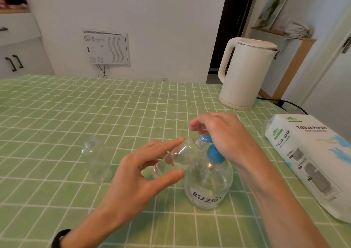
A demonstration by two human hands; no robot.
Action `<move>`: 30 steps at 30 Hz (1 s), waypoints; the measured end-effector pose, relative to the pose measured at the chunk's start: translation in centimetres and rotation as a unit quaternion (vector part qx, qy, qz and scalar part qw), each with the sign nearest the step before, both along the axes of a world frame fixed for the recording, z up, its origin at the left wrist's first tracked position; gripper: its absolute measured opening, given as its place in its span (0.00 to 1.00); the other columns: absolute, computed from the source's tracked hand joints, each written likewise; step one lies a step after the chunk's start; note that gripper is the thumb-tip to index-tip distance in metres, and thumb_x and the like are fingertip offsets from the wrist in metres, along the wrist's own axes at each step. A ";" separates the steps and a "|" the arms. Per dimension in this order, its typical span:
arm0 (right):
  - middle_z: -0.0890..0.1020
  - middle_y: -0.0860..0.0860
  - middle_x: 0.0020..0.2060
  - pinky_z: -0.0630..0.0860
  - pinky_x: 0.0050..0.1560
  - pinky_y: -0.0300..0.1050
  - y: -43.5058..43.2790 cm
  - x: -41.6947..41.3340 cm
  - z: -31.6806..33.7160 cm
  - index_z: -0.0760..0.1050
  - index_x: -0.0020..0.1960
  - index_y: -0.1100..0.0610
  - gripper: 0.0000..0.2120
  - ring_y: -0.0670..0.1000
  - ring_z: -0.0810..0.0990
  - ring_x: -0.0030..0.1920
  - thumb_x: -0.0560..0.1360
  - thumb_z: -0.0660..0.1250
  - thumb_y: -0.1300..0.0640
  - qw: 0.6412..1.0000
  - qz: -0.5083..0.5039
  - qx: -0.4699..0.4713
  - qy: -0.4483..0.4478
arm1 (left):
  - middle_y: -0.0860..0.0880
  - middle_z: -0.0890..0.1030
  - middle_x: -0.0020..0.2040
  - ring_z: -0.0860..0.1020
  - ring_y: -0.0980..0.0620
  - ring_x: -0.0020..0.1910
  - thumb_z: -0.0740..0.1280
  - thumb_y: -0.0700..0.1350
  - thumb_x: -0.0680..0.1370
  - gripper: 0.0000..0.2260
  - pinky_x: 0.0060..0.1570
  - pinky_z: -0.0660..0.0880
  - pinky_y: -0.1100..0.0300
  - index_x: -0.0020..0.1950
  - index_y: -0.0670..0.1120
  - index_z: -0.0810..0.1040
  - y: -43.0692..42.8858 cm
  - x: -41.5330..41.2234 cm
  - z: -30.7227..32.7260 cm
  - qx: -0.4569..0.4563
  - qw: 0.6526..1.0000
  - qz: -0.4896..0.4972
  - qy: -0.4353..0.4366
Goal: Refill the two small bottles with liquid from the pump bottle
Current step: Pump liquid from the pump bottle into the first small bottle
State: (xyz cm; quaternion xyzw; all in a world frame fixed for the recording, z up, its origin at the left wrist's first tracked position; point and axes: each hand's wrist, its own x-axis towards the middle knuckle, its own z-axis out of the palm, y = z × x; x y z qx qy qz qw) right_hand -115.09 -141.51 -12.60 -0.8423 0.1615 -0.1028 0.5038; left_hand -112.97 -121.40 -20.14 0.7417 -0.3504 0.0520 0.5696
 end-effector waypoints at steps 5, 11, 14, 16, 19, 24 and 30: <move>0.88 0.42 0.48 0.75 0.55 0.43 0.1 0.2 -0.3 0.87 0.47 0.49 0.15 0.43 0.84 0.54 0.82 0.62 0.55 0.999 0.012 0.001 0.035 | 0.58 0.85 0.59 0.83 0.52 0.59 0.76 0.57 0.70 0.25 0.61 0.79 0.52 0.67 0.69 0.79 0.0 0.3 -0.2 0.007 1.000 0.001 0.004; 0.88 0.44 0.47 0.77 0.57 0.45 0.2 -0.1 -0.2 0.87 0.47 0.54 0.16 0.44 0.85 0.52 0.82 0.62 0.53 1.000 0.000 0.007 0.019 | 0.58 0.86 0.59 0.84 0.49 0.59 0.76 0.58 0.70 0.25 0.62 0.80 0.46 0.67 0.70 0.79 0.0 -0.1 -0.2 0.010 1.000 -0.001 0.003; 0.89 0.52 0.47 0.75 0.46 0.38 -0.1 -0.1 -0.2 0.82 0.54 0.68 0.20 0.52 0.85 0.48 0.81 0.62 0.52 1.000 0.000 -0.023 0.006 | 0.57 0.86 0.59 0.84 0.48 0.58 0.76 0.57 0.70 0.26 0.62 0.80 0.44 0.67 0.69 0.79 0.0 0.0 -0.1 0.002 1.000 -0.001 0.006; 0.89 0.49 0.47 0.75 0.45 0.38 -0.1 -0.1 -0.2 0.80 0.56 0.70 0.21 0.49 0.86 0.49 0.81 0.62 0.52 0.999 0.002 -0.034 0.006 | 0.57 0.86 0.59 0.84 0.49 0.58 0.76 0.57 0.70 0.25 0.62 0.80 0.44 0.68 0.69 0.79 0.0 0.0 -0.1 0.000 1.000 -0.001 0.006; 0.89 0.40 0.44 0.80 0.58 0.47 -0.2 0.2 -0.2 0.85 0.53 0.63 0.18 0.46 0.86 0.49 0.82 0.62 0.52 0.999 0.005 -0.033 0.022 | 0.57 0.86 0.59 0.84 0.49 0.58 0.76 0.57 0.71 0.25 0.62 0.80 0.44 0.68 0.69 0.79 0.0 0.2 -0.1 0.003 1.000 -0.003 0.006; 0.88 0.42 0.47 0.75 0.51 0.40 0.2 0.1 -0.2 0.87 0.46 0.49 0.15 0.41 0.84 0.52 0.82 0.62 0.54 0.999 0.015 -0.005 0.037 | 0.56 0.86 0.58 0.83 0.50 0.58 0.76 0.58 0.70 0.25 0.61 0.79 0.50 0.67 0.70 0.79 0.1 0.3 -0.4 0.009 1.000 0.004 0.008; 0.88 0.43 0.46 0.78 0.60 0.48 0.4 -0.2 0.1 0.87 0.46 0.53 0.16 0.46 0.85 0.51 0.82 0.61 0.53 1.000 -0.003 -0.002 0.020 | 0.55 0.86 0.58 0.84 0.50 0.57 0.76 0.57 0.70 0.25 0.62 0.80 0.47 0.67 0.68 0.79 0.0 0.0 -0.4 0.000 1.000 0.000 0.012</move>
